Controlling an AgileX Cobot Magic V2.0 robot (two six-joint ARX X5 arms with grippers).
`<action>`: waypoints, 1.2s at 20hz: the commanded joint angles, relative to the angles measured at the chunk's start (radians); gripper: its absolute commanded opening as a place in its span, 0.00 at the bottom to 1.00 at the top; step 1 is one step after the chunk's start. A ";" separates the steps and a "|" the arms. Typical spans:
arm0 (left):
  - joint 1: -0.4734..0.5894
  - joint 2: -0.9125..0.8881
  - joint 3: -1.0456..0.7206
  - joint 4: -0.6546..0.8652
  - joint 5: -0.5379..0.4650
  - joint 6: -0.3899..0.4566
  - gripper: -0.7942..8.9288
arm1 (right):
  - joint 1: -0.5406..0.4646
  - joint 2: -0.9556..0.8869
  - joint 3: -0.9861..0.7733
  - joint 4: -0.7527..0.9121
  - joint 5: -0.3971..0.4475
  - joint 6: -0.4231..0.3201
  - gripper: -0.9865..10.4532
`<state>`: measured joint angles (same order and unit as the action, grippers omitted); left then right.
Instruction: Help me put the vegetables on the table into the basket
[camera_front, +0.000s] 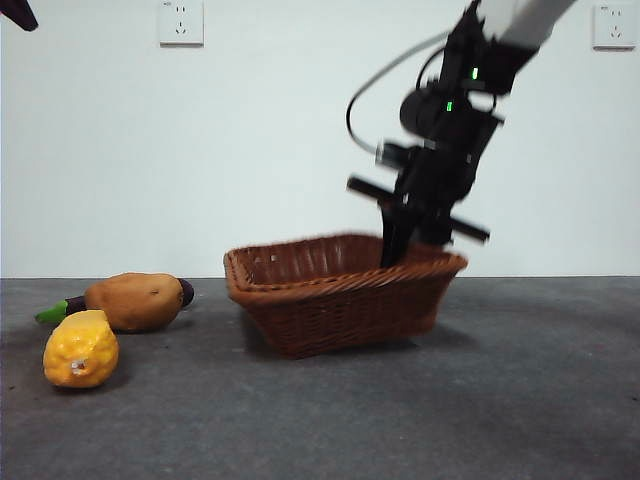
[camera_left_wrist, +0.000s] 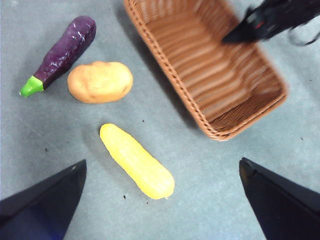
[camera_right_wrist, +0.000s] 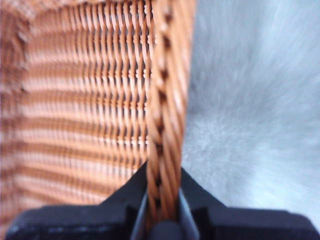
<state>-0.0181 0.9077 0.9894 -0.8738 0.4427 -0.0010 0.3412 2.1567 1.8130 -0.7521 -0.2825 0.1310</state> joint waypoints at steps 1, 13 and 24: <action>-0.002 0.018 0.002 0.004 -0.002 -0.006 0.86 | -0.001 -0.112 0.000 -0.012 0.002 -0.019 0.08; -0.070 0.241 0.002 0.111 -0.033 -0.068 0.86 | -0.030 -0.408 0.000 -0.371 0.126 -0.157 0.08; -0.254 0.566 0.002 0.203 -0.297 -0.270 0.86 | -0.087 -0.408 -0.083 -0.347 0.071 -0.159 0.08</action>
<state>-0.2714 1.4727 0.9897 -0.6746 0.1463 -0.2443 0.2516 1.7565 1.7340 -1.1076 -0.2008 -0.0273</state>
